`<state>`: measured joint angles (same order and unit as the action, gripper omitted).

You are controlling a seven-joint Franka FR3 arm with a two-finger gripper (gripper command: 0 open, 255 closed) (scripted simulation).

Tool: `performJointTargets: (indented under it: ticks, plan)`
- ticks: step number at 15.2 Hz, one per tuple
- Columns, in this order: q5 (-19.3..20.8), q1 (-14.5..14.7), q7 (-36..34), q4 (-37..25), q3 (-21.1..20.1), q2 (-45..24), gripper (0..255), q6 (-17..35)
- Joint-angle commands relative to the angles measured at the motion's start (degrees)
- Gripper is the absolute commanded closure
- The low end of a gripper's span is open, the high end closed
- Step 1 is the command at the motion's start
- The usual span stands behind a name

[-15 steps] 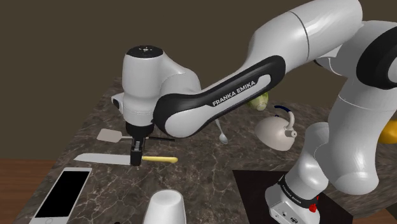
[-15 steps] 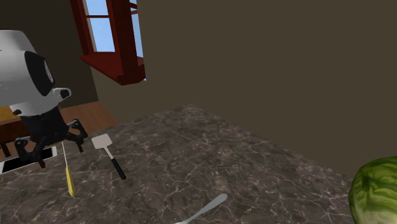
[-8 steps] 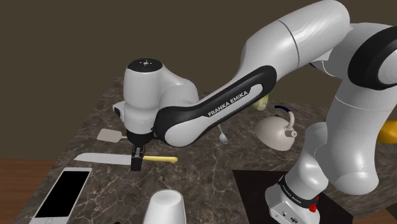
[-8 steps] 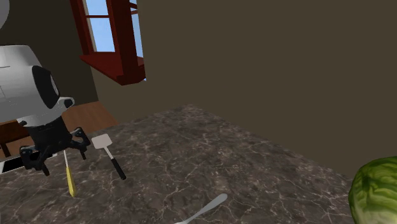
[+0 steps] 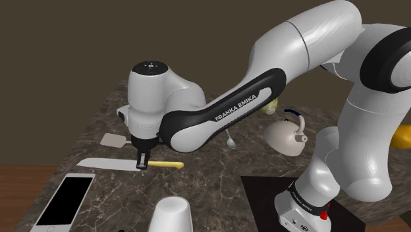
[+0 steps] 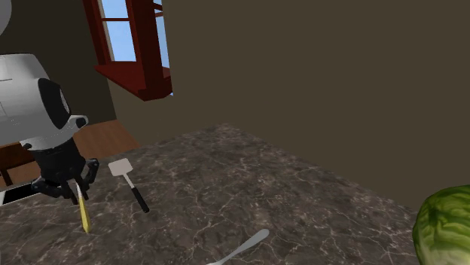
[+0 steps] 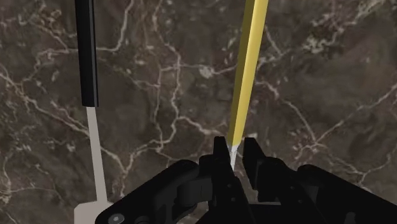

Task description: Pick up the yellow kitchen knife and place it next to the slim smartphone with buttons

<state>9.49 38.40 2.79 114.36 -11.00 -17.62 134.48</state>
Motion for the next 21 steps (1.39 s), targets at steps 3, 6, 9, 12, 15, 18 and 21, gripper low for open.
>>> performJointTargets:
  ticks: [3, 6, 9, 12, 15, 18, 21]
  plan:
    - [0.0, 0.0, 0.0, 0.0, 0.0, 0.0, 255, 0.0]
    - [0.0, 0.0, 0.0, 0.0, 0.0, 0.0, 255, 0.0]
    - [-0.4, -0.1, 0.3, -0.4, -0.1, 0.9, 255, -1.3]
    - [-0.9, -0.2, 0.7, -1.1, -0.3, 2.2, 255, -3.2]
    - [-1.4, -0.3, 1.2, -1.9, -0.5, 3.4, 255, -5.2]
    - [-1.8, -0.4, 1.5, -2.9, -0.6, 4.5, 255, -7.2]
    - [-2.2, -0.5, 1.9, -3.9, -0.7, 5.6, 255, -9.3]
